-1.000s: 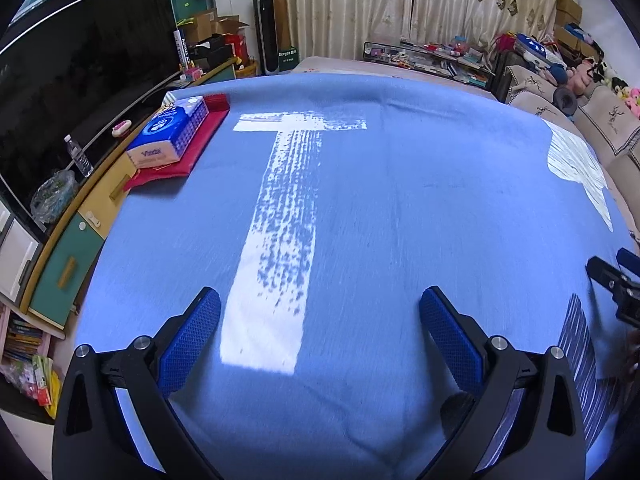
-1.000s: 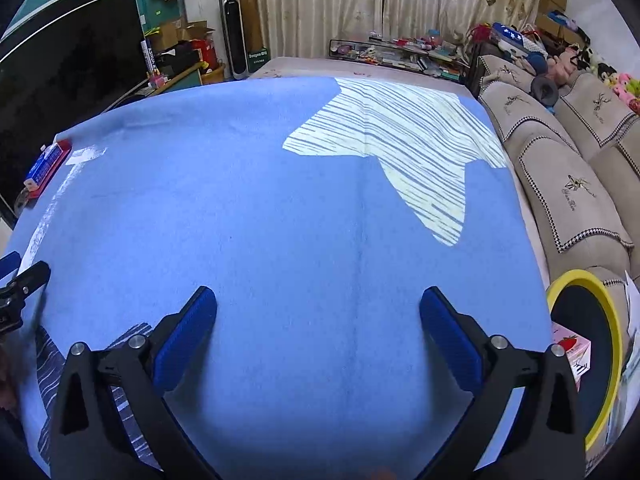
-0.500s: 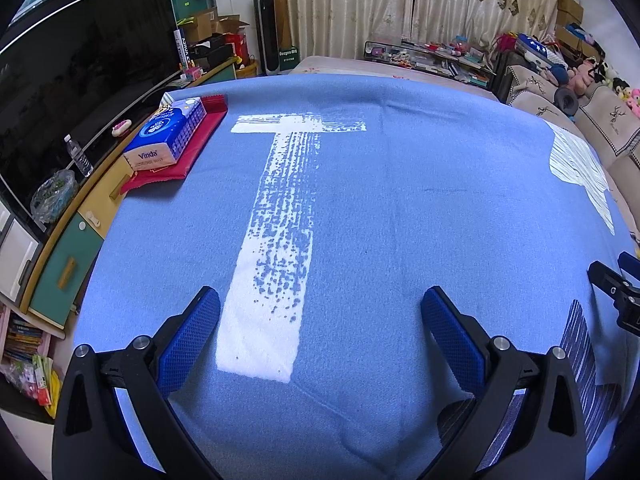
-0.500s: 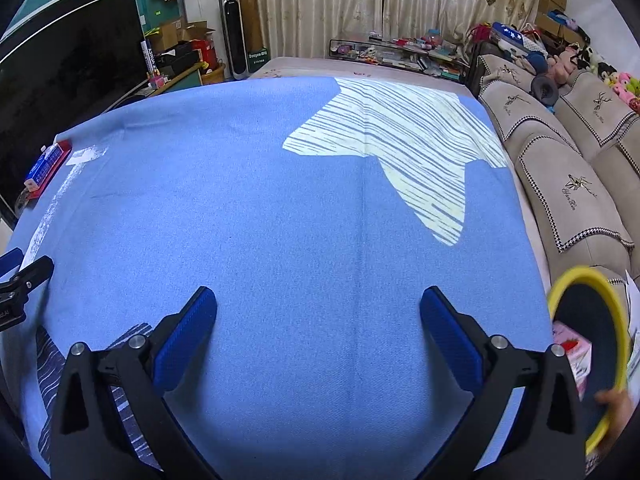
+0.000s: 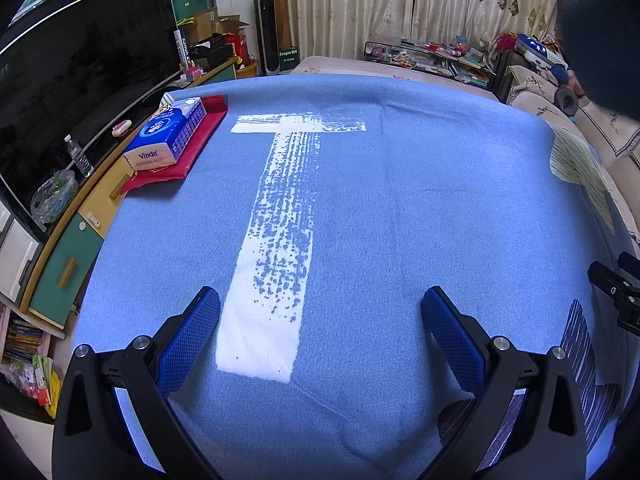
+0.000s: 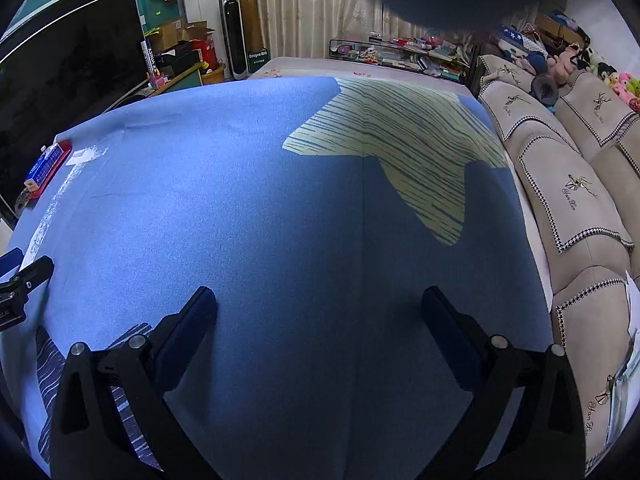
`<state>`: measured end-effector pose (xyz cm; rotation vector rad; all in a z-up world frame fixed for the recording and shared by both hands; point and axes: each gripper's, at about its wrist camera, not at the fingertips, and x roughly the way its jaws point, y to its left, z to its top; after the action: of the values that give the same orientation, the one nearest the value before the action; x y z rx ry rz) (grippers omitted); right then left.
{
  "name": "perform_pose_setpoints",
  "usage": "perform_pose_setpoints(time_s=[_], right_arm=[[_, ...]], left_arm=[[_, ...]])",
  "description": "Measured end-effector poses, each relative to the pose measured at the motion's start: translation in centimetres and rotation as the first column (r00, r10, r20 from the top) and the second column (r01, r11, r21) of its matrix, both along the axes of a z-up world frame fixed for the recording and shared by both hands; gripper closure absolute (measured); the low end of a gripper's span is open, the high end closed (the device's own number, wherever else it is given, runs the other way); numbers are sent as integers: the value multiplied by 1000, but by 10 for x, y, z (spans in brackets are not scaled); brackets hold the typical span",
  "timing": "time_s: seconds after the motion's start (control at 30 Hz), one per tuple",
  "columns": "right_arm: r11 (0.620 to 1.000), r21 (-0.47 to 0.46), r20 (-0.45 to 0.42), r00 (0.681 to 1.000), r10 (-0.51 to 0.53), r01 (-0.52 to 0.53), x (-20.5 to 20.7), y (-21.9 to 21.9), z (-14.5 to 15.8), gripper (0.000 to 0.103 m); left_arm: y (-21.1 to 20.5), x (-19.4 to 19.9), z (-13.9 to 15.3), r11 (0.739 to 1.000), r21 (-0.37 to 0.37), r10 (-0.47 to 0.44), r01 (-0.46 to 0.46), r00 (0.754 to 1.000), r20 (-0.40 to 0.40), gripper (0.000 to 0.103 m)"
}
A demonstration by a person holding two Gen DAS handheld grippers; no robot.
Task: Collect trash
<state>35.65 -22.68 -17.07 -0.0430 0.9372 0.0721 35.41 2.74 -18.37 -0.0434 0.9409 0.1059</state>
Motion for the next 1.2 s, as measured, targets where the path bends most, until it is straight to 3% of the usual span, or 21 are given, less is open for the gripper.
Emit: perform_pose_setpoints(time_s=[1.2], right_arm=[[1000,3,-1,1000,-1,1,0,-2,1,5]], left_arm=[[1,0,-1,1000,0,1,-1,1000,1,3]])
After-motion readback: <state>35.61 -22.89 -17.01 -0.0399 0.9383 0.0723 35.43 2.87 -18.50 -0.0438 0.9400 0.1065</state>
